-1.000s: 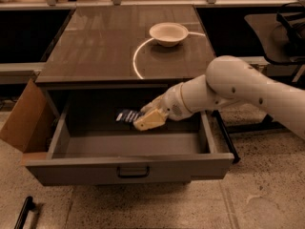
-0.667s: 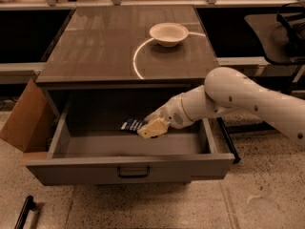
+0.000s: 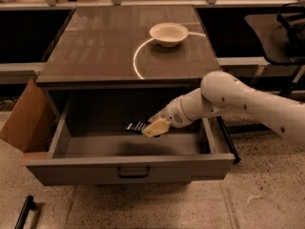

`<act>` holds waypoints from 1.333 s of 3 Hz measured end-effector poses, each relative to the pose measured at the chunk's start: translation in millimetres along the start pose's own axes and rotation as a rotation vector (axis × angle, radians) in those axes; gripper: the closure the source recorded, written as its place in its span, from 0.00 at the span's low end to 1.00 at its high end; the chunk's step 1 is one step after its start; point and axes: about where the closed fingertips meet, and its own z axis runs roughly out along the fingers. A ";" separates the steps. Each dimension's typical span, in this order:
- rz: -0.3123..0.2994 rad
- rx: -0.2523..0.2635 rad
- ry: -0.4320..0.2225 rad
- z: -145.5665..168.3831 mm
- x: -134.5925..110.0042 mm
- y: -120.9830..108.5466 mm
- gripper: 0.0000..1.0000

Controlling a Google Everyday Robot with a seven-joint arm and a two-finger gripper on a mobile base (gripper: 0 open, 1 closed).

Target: Place rxbar blueberry into top drawer

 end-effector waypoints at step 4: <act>0.030 0.012 0.011 27.5 -3.2 -40.8 0.14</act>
Offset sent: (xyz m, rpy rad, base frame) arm 0.0424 -0.0017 -0.0273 -0.0027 0.0323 -0.0378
